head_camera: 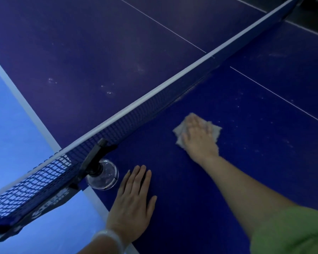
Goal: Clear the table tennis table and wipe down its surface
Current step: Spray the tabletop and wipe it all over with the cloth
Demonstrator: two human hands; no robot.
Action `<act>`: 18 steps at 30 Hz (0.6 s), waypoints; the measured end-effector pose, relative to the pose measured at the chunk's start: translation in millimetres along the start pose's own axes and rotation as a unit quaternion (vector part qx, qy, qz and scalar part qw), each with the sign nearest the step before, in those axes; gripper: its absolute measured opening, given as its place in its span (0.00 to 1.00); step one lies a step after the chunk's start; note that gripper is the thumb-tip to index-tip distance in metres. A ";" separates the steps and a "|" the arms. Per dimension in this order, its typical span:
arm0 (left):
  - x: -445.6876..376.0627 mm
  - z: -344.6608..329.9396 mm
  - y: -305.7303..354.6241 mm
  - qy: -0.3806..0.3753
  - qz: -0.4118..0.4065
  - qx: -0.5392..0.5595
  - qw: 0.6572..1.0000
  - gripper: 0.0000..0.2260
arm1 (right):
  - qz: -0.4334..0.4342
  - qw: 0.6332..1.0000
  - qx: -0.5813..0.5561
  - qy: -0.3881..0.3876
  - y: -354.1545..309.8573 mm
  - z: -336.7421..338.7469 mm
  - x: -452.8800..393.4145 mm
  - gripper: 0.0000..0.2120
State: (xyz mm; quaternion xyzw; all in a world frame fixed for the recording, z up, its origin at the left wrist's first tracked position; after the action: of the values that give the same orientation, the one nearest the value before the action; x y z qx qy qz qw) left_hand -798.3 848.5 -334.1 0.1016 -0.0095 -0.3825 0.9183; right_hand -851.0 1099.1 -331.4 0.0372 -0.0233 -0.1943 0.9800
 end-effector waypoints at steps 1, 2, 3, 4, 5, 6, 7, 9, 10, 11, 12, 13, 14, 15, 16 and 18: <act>0.0 0.7 -0.2 0.001 0.000 -0.001 1.000 0.28 | -0.057 0.998 0.019 -0.010 31.7 -0.8 6.3 0.30; -0.4 1.7 0.0 0.002 0.000 -0.003 1.000 0.28 | -0.130 0.991 0.029 -0.006 67.9 -2.5 19.3 0.29; -0.6 2.6 0.5 0.001 0.001 -0.003 1.000 0.28 | -0.207 0.978 0.028 -0.012 100.2 -4.7 38.4 0.27; -0.8 3.2 0.9 -0.002 0.002 -0.002 1.000 0.28 | -0.279 0.960 0.010 -0.021 123.0 -7.4 61.3 0.26; -0.9 3.6 1.0 -0.004 0.002 -0.001 1.000 0.28 | -0.330 0.943 -0.019 -0.028 131.6 -11.1 83.0 0.26; -0.9 4.4 1.3 -0.003 0.002 -0.001 1.000 0.28 | -0.354 0.934 -0.038 -0.018 126.6 -13.5 99.1 0.27; -0.8 5.2 1.6 -0.001 0.001 -0.002 1.000 0.28 | -0.350 0.936 -0.031 -0.001 110.0 -13.3 108.1 0.27; -0.4 5.8 1.5 0.002 0.000 -0.002 1.000 0.28 | -0.287 0.957 -0.027 0.026 57.2 -10.6 111.2 0.29; -0.3 5.6 1.1 0.003 0.001 -0.001 1.000 0.28 | -0.225 0.972 -0.053 0.042 24.6 -8.9 109.0 0.29; -0.2 5.2 1.1 0.004 0.000 -0.002 1.000 0.28 | -0.159 0.982 -0.082 0.058 -3.6 -6.7 108.5 0.29; -0.3 4.9 1.3 0.004 0.000 -0.003 1.000 0.28 | -0.094 0.988 -0.105 0.065 -23.4 -4.4 110.2 0.29; -0.5 4.8 1.6 0.005 -0.001 -0.004 1.000 0.29 | -0.032 0.993 -0.100 0.060 -31.0 -2.5 111.5 0.29; -0.7 4.7 1.9 0.005 0.000 -0.005 1.000 0.29 | 0.009 0.992 -0.106 0.062 -26.6 2.5 112.2 0.29; -0.8 4.3 2.3 0.004 0.001 -0.007 1.000 0.29 | 0.026 0.993 -0.102 0.050 -9.9 -0.2 114.8 0.28; -0.5 3.6 2.4 0.002 0.002 -0.010 1.000 0.29 | -0.011 0.992 -0.121 0.027 17.6 -3.6 118.1 0.28; -0.2 2.7 2.3 -0.001 0.002 -0.013 1.000 0.29 | -0.201 0.965 -0.163 0.038 98.5 -8.2 135.4 0.24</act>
State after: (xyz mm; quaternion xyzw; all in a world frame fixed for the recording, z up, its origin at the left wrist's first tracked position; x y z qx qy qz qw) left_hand -797.1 849.7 -331.0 0.0893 -0.0052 -0.3808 0.9203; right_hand -688.2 1138.7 -327.3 -0.1119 0.0543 -0.3865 0.9139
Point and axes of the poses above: each hand's wrist, its own x-axis away from the middle knuckle, its own z-axis out of the back of the hand, y = z × x, the point moved 9 cm from there along -x, towards the middle knuckle, and after that the axes turned 8 degrees about y, right-handed, at the moved point
